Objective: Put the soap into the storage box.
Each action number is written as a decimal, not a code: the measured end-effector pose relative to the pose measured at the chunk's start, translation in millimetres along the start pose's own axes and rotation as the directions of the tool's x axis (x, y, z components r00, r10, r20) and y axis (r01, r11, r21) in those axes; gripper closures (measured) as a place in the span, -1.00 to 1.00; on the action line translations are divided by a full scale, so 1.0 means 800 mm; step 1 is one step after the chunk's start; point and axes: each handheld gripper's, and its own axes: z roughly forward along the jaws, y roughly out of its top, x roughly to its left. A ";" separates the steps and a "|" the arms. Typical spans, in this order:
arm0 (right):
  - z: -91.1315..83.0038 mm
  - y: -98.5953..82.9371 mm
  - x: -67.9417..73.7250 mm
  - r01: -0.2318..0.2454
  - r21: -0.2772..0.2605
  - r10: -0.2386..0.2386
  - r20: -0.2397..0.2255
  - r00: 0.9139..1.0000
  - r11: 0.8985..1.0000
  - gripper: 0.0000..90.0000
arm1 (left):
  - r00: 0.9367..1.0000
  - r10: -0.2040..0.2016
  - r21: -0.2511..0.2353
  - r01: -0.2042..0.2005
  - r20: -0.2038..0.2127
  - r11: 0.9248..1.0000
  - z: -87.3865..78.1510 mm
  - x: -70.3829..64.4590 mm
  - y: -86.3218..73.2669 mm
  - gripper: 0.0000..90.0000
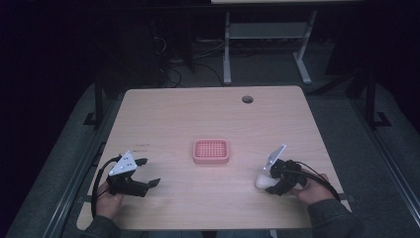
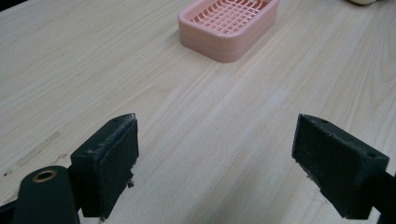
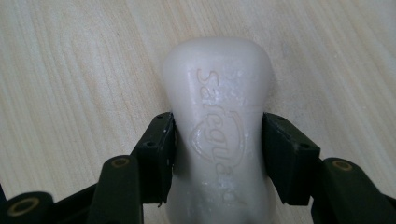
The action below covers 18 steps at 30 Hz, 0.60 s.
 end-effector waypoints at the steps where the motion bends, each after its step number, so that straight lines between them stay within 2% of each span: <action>1: 0.001 0.000 0.000 0.000 0.002 0.000 -0.002 1.000 1.000 0.02 | 1.000 0.001 -0.001 -0.001 0.001 1.000 0.000 0.000 0.000 -0.69; 11: 0.004 0.003 0.001 0.002 0.009 -0.002 0.008 1.000 1.000 0.07 | 1.000 0.005 -0.004 -0.005 -0.002 1.000 0.000 -0.001 0.001 -0.69; 18: 0.003 0.007 0.003 -0.044 0.038 0.044 0.004 0.999 0.998 0.08 | 1.000 0.006 -0.004 -0.006 -0.002 1.000 0.000 0.000 0.001 -0.69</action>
